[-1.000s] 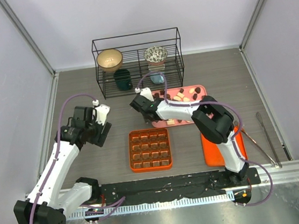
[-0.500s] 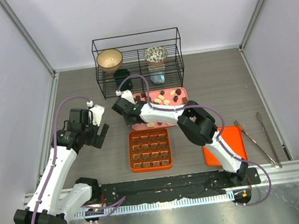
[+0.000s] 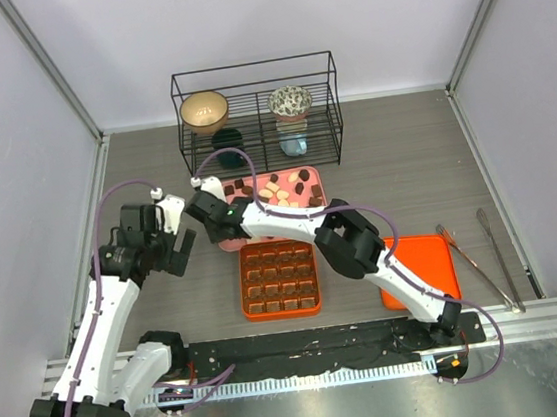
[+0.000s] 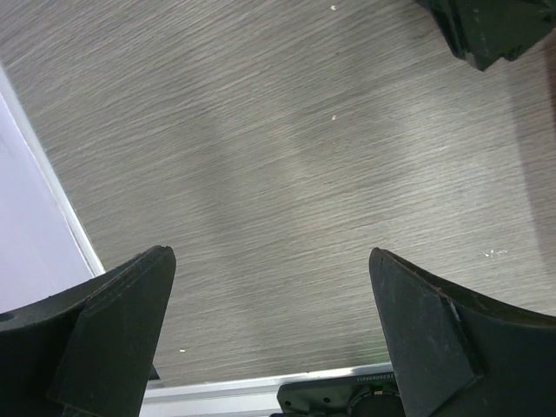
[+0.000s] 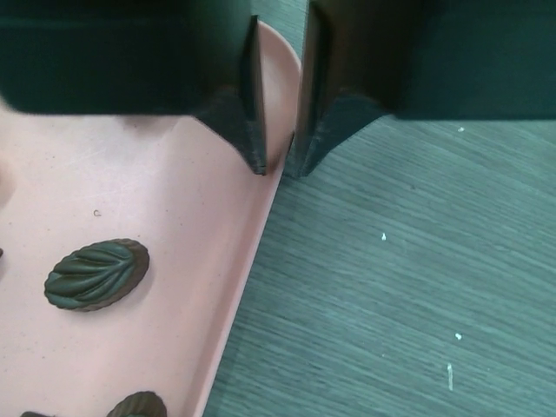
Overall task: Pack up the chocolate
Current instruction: Move the plate to the center of the board, then move the clamp to the center of the board, then pick up the clamp from the center of the board, then adjust the plate at the center of the board.
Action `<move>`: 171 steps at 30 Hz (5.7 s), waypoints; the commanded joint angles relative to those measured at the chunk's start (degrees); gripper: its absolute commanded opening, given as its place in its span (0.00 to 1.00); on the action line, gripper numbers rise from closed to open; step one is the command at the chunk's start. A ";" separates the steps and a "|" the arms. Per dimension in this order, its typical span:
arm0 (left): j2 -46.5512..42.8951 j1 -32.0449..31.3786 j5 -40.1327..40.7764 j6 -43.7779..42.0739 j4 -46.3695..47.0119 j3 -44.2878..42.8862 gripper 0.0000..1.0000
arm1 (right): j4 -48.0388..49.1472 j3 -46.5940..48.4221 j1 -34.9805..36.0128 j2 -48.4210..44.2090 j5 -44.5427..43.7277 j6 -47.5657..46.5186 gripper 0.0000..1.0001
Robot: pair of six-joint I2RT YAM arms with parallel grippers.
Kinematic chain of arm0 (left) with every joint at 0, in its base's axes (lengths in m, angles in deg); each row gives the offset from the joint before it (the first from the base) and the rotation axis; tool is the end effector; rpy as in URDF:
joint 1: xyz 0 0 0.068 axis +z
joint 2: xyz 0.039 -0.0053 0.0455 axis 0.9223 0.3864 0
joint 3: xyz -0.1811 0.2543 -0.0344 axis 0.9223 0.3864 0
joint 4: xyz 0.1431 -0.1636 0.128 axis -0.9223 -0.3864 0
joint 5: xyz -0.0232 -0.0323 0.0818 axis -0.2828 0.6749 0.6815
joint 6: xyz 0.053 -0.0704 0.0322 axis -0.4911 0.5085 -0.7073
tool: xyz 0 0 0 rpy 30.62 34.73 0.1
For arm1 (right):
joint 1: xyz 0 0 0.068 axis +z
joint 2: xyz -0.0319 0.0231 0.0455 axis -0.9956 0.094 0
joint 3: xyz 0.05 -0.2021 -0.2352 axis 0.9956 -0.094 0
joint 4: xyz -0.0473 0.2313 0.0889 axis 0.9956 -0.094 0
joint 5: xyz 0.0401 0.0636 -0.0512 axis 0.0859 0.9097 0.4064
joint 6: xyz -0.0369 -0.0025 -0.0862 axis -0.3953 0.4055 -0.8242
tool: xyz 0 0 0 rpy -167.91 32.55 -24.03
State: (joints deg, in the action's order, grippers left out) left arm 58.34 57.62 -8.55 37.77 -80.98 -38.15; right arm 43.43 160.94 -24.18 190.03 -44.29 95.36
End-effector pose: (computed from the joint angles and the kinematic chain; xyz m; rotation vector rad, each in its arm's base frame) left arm 0.1604 -0.0178 0.2754 0.4701 2.4713 0.1690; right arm 0.3151 0.5003 0.1578 -0.4403 2.3973 0.3407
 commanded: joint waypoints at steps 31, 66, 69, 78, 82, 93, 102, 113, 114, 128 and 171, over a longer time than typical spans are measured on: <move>8.91 4.11 -8.58 -3.21 7.33 -3.76 1.00 | -25.70 -57.42 -51.19 -64.92 -4.57 -7.65 0.55; 42.23 -1.25 -14.13 -4.61 23.34 -14.93 1.00 | -23.94 -55.75 -67.45 -44.89 -4.57 -9.42 0.48; 41.79 -1.25 -13.78 -5.05 23.34 -14.40 1.00 | -23.68 -54.70 -67.81 -43.40 -4.39 -9.68 0.47; 40.74 -1.25 -12.90 -5.31 24.39 -12.29 1.00 | -21.92 -53.46 -67.98 -41.99 -3.87 -9.77 0.36; 40.12 -1.07 -12.46 -5.58 24.92 -11.41 1.00 | -21.75 -52.85 -67.98 -41.55 -3.78 -9.77 0.27; 39.24 -0.55 -12.02 -5.84 25.18 -9.74 1.00 | -20.60 -49.77 -67.98 -38.39 -5.54 -9.77 0.11; 38.45 0.16 -10.70 -6.19 26.15 -7.90 1.00 | -19.02 -39.24 -65.53 -33.38 -4.92 -11.34 0.01; 36.70 2.00 -10.61 -6.81 25.89 -5.52 1.00 | -20.51 -20.87 -52.08 -20.02 -0.88 -16.44 0.01; 36.61 2.09 -10.79 -6.98 25.71 -5.26 1.00 | -20.60 -20.24 -50.68 -19.14 -0.71 -16.80 0.01; 35.64 -0.89 -12.64 -5.67 23.95 -5.79 1.00 | -19.73 -23.39 -49.79 -29.49 -1.41 -15.75 0.54; 43.56 -13.03 6.17 -1.53 37.05 -4.30 1.00 | -14.01 -51.44 -48.65 -43.66 5.63 -21.20 0.45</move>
State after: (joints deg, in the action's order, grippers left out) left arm 103.41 43.46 -6.04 37.75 -43.78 -44.93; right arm 28.26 110.03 -73.08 145.44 -36.64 75.08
